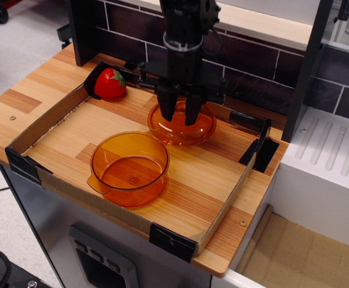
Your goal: Take lid off pot
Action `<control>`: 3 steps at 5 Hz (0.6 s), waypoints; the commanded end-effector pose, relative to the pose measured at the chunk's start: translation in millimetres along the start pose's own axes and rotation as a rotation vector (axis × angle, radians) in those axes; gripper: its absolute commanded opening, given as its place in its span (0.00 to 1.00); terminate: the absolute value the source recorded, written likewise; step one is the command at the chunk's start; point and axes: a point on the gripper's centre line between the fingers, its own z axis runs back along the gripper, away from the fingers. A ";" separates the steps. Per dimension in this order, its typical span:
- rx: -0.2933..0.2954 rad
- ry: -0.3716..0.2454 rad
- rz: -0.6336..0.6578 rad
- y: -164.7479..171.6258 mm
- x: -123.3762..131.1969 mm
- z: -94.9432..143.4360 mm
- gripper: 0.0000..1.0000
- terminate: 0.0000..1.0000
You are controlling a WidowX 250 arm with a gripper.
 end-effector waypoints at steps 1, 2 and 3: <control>0.006 -0.019 0.008 3.9 6.8 4.4 1.00 0.00; -0.024 -0.012 0.009 1.6 7.9 15.6 1.00 0.00; -0.040 -0.011 -0.026 -5.5 1.9 29.2 1.00 0.00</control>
